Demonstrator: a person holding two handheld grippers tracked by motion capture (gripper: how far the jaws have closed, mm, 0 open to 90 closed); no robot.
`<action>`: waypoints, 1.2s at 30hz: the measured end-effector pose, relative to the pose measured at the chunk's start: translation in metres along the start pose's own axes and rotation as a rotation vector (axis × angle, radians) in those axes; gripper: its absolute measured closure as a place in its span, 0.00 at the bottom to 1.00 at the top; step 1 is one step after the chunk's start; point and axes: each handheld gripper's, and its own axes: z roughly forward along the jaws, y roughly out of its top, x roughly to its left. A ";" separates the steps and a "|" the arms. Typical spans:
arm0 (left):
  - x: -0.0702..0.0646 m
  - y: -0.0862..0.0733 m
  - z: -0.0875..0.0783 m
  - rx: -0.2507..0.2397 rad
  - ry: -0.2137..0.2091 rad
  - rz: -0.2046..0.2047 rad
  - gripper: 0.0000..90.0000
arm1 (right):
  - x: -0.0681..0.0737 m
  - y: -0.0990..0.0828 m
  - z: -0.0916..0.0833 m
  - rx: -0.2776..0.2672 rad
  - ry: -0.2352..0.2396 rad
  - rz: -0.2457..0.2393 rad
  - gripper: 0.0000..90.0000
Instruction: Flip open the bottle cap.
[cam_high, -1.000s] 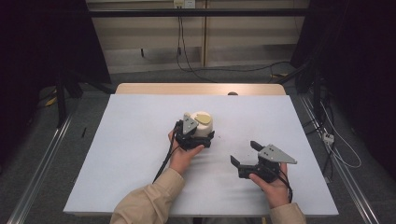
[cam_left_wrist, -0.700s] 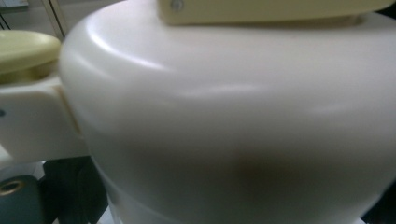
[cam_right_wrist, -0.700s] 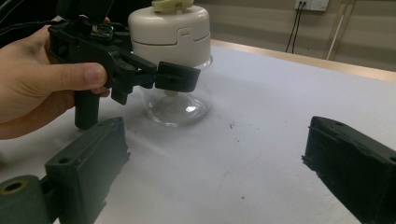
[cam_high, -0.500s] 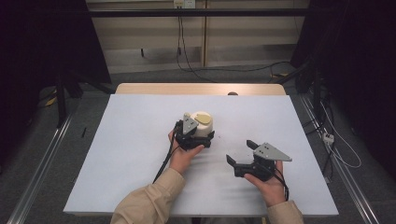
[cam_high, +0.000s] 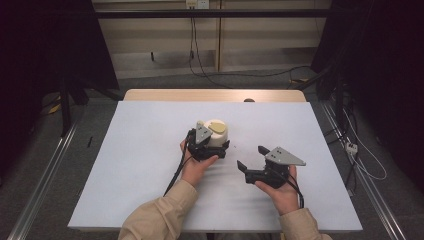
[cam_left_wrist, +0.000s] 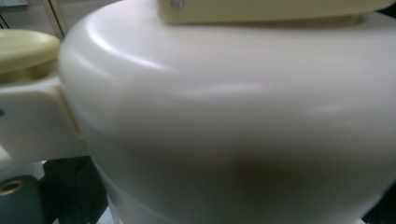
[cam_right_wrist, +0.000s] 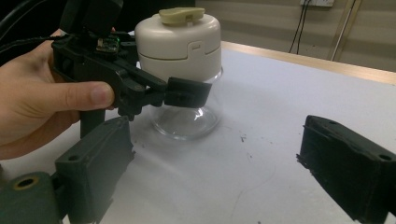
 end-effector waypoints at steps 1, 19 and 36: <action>0.000 0.000 0.000 0.000 0.000 0.000 0.05 | 0.000 0.001 0.001 0.002 0.003 -0.001 0.09; 0.000 0.000 0.000 0.000 -0.002 0.000 0.05 | 0.002 0.011 0.012 0.025 0.051 0.071 0.24; 0.000 0.000 0.000 0.000 0.000 0.000 0.05 | 0.003 0.025 0.022 0.050 0.111 0.049 0.66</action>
